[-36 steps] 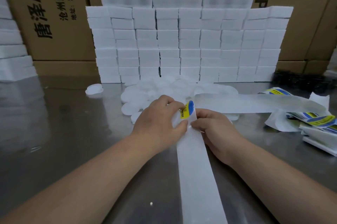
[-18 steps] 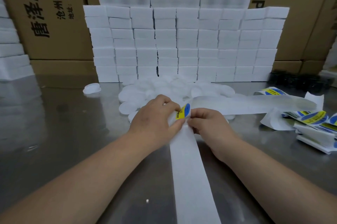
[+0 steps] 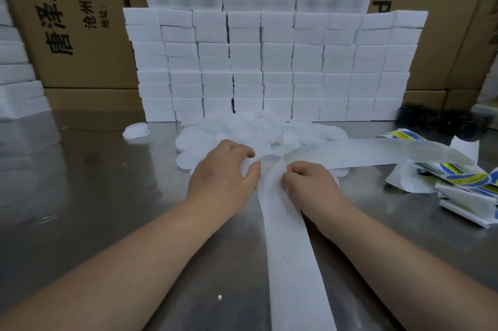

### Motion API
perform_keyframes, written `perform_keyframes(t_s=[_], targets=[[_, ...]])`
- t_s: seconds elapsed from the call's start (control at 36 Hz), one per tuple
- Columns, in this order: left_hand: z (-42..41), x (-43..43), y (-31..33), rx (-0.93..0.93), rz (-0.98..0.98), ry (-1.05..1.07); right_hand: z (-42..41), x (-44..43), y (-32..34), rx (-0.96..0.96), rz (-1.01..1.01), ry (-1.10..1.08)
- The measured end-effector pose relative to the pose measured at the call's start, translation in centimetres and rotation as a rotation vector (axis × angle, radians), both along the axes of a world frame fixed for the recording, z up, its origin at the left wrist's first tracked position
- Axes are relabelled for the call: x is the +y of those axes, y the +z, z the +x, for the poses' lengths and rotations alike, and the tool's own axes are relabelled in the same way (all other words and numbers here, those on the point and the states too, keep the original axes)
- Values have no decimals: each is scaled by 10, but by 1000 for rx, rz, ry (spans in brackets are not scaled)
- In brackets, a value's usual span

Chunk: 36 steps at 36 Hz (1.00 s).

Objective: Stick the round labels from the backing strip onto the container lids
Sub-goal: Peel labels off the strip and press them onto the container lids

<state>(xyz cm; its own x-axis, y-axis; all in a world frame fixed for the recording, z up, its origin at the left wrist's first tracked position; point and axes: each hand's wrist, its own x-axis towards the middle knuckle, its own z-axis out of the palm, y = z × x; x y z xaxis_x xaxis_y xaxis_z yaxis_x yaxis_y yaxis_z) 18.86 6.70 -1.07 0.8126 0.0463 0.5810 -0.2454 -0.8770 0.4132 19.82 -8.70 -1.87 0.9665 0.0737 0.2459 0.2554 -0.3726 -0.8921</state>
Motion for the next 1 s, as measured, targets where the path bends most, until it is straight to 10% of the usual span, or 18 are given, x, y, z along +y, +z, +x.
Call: perform_keyframes(t_s=[0.56, 1.0], targets=[[8, 7, 0, -23, -401, 108, 2, 0, 1, -125, 33, -44], [6, 5, -1, -51, -325, 104, -3, -2, 6, -161, 9, 16]])
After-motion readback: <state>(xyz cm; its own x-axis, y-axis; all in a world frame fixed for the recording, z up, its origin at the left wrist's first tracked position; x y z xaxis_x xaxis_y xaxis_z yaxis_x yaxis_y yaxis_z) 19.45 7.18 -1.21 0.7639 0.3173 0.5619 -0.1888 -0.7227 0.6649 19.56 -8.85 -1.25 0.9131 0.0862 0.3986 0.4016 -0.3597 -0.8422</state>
